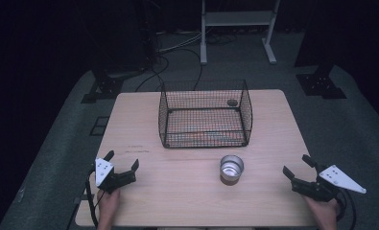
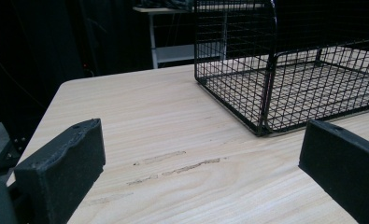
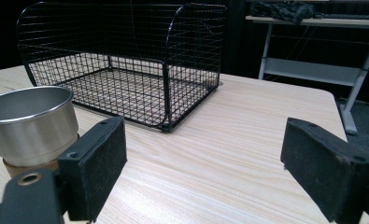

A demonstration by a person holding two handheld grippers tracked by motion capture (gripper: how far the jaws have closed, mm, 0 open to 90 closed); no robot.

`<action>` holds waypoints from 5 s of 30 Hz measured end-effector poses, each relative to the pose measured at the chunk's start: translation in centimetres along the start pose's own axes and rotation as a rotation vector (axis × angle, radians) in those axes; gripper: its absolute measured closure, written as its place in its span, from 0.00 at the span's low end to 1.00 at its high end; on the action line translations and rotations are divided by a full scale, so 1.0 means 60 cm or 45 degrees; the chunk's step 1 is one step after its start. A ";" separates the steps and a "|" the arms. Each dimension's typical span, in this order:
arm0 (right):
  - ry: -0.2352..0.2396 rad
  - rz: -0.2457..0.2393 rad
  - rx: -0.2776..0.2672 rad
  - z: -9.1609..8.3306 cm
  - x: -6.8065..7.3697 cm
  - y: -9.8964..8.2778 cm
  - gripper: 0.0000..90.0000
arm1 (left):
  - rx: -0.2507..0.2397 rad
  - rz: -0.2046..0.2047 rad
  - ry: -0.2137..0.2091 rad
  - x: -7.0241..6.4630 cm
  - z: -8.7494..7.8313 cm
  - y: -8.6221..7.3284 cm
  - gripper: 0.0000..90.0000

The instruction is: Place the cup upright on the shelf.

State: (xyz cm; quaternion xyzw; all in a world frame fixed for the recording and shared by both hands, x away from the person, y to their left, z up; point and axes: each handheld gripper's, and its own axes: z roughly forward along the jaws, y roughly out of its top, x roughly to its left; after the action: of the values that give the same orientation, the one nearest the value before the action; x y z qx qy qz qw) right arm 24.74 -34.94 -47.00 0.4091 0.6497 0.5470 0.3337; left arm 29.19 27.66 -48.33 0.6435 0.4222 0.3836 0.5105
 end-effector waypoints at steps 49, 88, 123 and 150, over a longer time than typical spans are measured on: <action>0.380 -0.081 0.113 0.085 0.152 0.019 0.10 | 0.000 -0.007 -0.001 0.001 0.000 0.000 0.00; 0.392 -0.062 0.219 0.181 0.198 0.010 0.01 | -0.002 -0.004 -0.006 0.001 0.000 0.000 0.00; 0.445 -0.096 0.218 0.177 0.202 0.065 0.14 | -0.001 -0.002 -0.007 0.001 0.000 0.000 0.00; 0.483 -0.069 0.223 0.218 0.184 0.181 0.14 | -0.002 -0.007 -0.006 0.002 0.000 0.000 0.00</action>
State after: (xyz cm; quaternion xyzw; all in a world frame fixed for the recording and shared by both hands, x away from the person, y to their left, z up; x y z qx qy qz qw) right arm 33.18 -18.56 -38.51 0.3085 0.7566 0.5466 0.1832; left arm 29.21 27.75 -48.32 0.6428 0.4225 0.3809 0.5131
